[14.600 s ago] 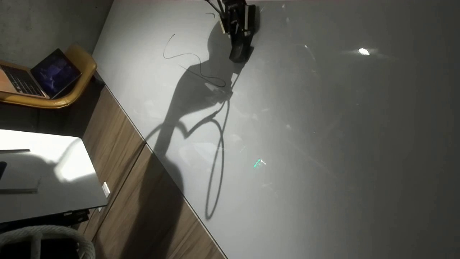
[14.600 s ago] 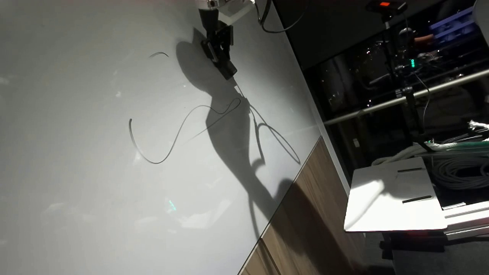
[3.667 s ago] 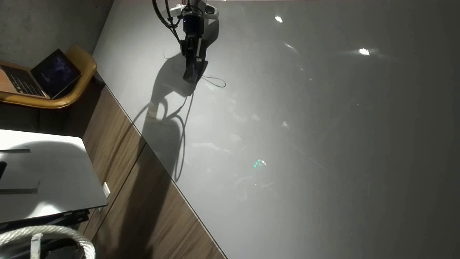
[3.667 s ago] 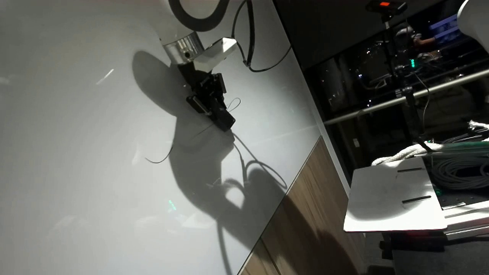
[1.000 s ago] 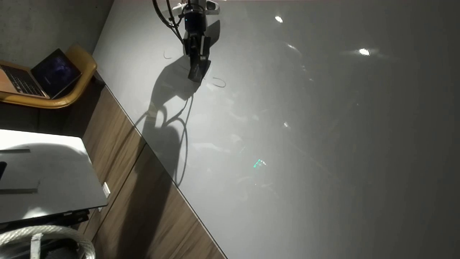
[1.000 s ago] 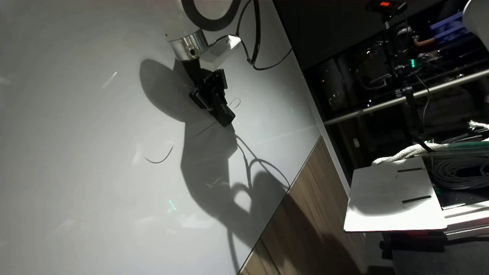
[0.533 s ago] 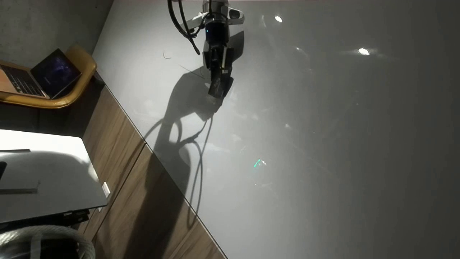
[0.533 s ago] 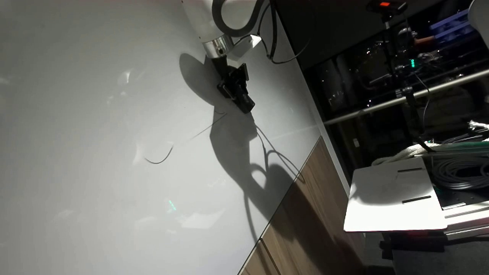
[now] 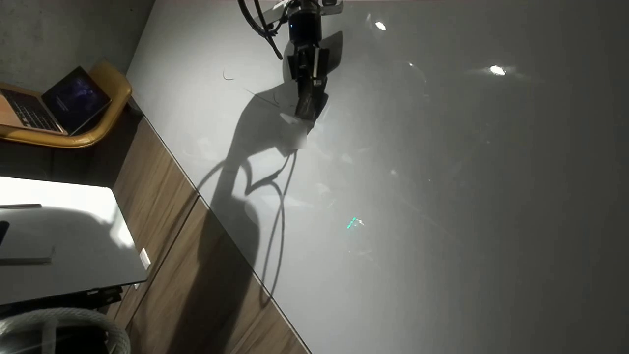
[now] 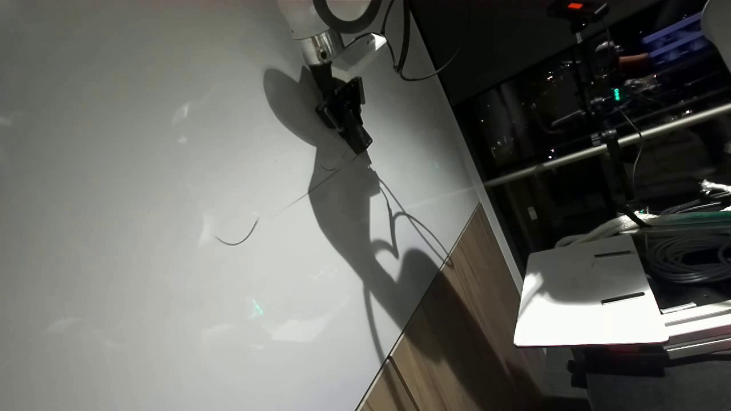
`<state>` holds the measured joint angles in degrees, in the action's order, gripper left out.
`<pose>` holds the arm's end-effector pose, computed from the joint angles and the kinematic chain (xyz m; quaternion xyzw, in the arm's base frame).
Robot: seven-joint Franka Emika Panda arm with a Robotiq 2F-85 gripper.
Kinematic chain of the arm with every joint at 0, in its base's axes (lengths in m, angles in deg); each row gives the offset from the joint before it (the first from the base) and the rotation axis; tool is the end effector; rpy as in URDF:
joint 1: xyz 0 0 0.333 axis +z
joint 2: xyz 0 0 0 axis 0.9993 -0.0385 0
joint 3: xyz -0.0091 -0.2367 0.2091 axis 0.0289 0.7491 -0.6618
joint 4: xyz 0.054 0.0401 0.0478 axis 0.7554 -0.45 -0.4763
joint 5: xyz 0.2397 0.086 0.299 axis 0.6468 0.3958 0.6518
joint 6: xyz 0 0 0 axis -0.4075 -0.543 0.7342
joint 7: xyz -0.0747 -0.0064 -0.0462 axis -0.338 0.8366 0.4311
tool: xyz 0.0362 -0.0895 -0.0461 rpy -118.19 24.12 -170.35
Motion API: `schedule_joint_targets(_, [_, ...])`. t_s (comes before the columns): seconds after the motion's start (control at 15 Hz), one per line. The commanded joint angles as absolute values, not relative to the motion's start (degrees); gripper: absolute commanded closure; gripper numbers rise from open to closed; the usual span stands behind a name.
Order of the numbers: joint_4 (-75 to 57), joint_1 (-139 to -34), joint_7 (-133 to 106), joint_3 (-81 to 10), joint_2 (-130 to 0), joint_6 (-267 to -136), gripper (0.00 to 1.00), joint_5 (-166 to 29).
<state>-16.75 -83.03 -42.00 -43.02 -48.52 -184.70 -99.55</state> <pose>0.5910 0.0565 0.5974 0.9429 -0.1124 0.2369 0.2054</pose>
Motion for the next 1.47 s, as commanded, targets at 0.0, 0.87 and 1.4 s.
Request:
schedule_joint_targets(0.0, [-12.18, -81.47, -43.59, -45.20, -50.23, -187.35, 0.71, -100.66])
schedule_joint_targets(0.87, [-14.77, -81.00, -42.14, -46.42, -48.56, -191.02, 0.71, -101.10])
schedule_joint_targets(1.4, [-23.57, -84.83, -38.42, -43.59, -46.33, -201.00, 0.71, -101.98])
